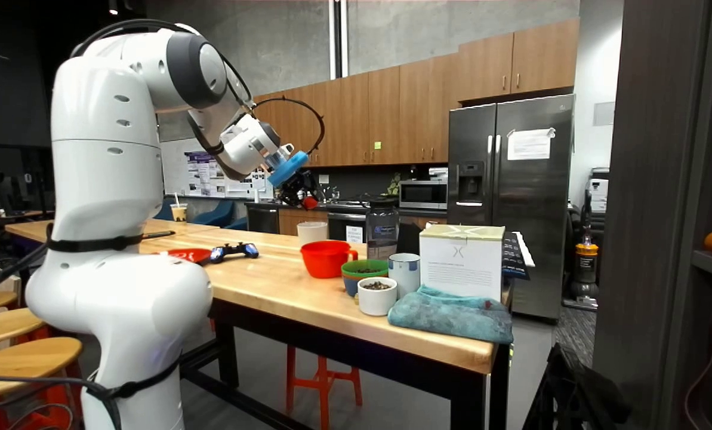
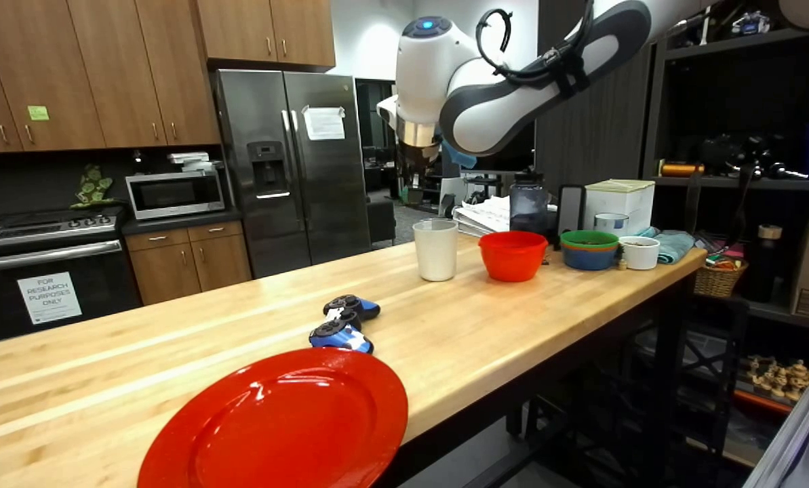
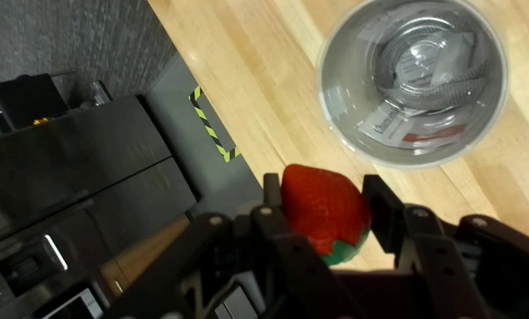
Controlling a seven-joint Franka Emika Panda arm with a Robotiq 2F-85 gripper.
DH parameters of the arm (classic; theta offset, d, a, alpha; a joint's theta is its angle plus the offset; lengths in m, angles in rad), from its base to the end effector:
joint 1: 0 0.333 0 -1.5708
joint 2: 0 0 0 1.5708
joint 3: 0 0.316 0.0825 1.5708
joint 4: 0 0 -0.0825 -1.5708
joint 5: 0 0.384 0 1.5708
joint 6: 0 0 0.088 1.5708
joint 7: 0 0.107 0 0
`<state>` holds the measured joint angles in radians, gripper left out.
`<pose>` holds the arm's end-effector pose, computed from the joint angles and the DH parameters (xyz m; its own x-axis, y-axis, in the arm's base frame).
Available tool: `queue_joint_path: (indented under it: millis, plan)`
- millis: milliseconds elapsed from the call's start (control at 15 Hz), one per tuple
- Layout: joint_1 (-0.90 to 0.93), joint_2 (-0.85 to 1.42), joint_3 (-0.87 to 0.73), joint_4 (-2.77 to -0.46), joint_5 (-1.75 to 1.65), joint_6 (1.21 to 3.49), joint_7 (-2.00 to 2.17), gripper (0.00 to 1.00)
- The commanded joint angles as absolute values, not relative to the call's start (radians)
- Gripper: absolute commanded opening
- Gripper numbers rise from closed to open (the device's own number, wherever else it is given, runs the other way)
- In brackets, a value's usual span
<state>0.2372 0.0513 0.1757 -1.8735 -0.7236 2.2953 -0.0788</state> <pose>0.5652 0.2298 0.5262 0.5835 0.7958 0.1619 0.5603 -0.5388 0.6292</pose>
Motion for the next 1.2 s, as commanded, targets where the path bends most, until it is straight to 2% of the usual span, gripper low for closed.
queue_joint_path:
  millis: [0,267,733,1133]
  plan:
    - [0.230,0.013,0.179,-1.883,-0.817,2.213,-0.010,0.23]
    - [0.228,-0.006,0.187,-1.890,-0.869,2.139,0.039,0.23]
    - [0.234,0.008,0.206,-1.873,-0.815,2.225,0.069,0.23]
    - [0.242,0.016,0.231,-1.863,-0.527,2.332,-0.106,0.23]
